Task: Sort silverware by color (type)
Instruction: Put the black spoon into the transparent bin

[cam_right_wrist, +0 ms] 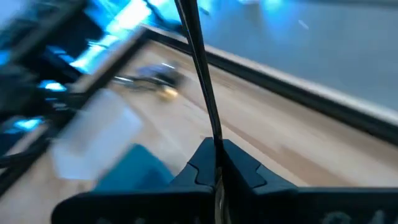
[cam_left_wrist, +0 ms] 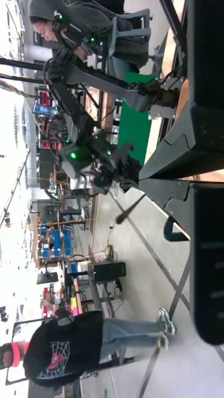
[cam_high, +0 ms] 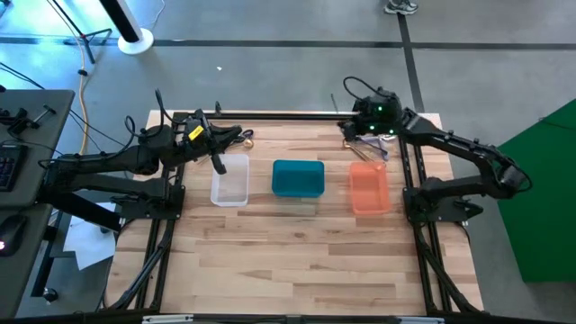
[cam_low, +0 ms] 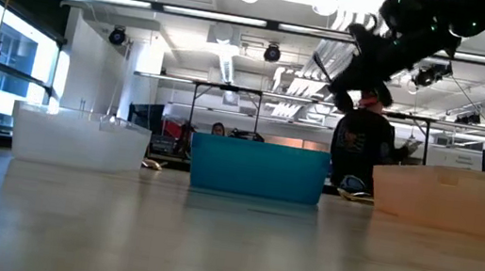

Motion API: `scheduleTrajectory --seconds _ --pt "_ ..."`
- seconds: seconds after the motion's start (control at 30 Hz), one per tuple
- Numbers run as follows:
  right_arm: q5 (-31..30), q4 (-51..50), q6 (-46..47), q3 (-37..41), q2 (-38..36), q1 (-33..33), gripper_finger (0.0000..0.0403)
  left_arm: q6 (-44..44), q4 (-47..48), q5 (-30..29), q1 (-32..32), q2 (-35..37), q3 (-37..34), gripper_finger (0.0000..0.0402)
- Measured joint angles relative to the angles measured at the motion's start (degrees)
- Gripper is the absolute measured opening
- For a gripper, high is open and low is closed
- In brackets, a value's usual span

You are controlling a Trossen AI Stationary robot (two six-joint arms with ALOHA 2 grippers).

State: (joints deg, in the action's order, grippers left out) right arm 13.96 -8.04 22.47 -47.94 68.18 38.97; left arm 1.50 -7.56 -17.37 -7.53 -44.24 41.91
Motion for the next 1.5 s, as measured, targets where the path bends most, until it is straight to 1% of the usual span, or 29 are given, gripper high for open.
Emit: scheduleTrajectory --seconds 0.1,0.23,0.37,0.43,0.53,0.6,0.67,0.83,0.93,1.03,1.2,1.37,1.5 --pt "0.24 7.32 -0.04 0.00 0.02 -4.66 0.0000 -1.71 -0.01 0.11 0.00 0.01 0.00 0.0000" --pt "0.94 15.38 -1.21 0.00 0.02 -10.85 0.0000 -4.11 -0.01 1.97 0.00 0.00 0.00 0.0000" --pt "2.37 19.84 -3.06 0.00 0.02 -16.51 0.0000 -8.46 -0.01 4.01 0.03 0.01 0.00 0.0000" --pt "2.52 21.37 -3.14 0.00 0.02 -19.08 0.0000 -10.65 -0.01 6.67 0.07 0.01 0.00 0.0000" --pt "2.58 23.98 -3.15 0.00 0.02 -22.82 0.0000 -11.52 -0.01 14.48 0.07 0.01 0.00 0.0000" --pt "2.58 25.30 -3.41 0.00 0.02 -25.23 0.0000 -11.48 0.01 17.82 0.13 0.01 0.00 0.0000" --pt "2.05 26.42 -3.47 0.00 0.02 -27.54 0.0000 -10.60 0.19 19.50 0.11 0.01 0.00 0.0000" --pt "-4.19 27.74 -4.63 0.00 0.04 -33.40 0.0000 -7.31 0.41 22.89 0.13 0.01 0.00 0.0000" --pt "-7.56 27.63 -4.76 0.00 0.07 -35.35 0.0000 -6.97 0.48 24.75 0.15 0.01 0.00 0.0000" --pt "-9.51 27.63 -4.71 0.00 0.07 -36.21 0.0000 -7.89 0.49 24.92 0.15 -0.01 0.00 0.0000" --pt "-9.43 27.63 -5.15 0.00 0.07 -36.41 0.0000 -8.74 0.45 24.75 0.15 0.01 0.00 0.0000" --pt "-6.52 27.63 -6.35 0.00 0.07 -36.36 0.0000 -8.11 0.43 22.41 0.15 -0.53 0.02 0.0000" --pt "-5.94 27.62 -8.21 0.00 0.07 -36.36 0.0000 -7.88 0.15 22.14 0.14 -0.83 0.02 0.0000"
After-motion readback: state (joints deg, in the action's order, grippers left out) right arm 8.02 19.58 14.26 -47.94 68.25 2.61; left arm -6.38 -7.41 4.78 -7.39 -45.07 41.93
